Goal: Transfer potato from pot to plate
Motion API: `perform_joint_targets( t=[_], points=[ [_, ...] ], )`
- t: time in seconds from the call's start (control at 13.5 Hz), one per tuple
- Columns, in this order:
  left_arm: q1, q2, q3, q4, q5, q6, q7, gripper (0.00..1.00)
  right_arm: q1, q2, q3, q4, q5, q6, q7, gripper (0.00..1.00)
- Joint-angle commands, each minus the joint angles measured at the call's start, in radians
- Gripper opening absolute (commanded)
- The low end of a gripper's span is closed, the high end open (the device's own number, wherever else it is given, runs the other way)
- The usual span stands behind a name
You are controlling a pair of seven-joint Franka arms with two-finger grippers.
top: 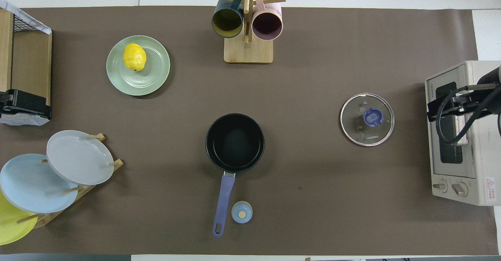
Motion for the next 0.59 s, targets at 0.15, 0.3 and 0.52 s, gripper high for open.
perform_joint_targets(
  t=[0.15, 0.3, 0.52],
  points=[
    [-0.006, -0.002, 0.005, -0.047, 0.016, 0.052, 0.007, 1.0, -0.011, -0.014, 0.008, -0.009, 0.006, 0.0, 0.01, 1.0],
    [-0.004, -0.003, 0.005, -0.039, 0.016, 0.047, 0.01, 1.0, -0.011, -0.014, 0.008, -0.009, 0.006, 0.0, 0.01, 1.0],
    [-0.002, -0.001, 0.005, -0.038, 0.014, 0.047, 0.011, 1.0, -0.011, -0.014, 0.008, -0.009, 0.006, 0.0, 0.01, 1.0]
  ],
)
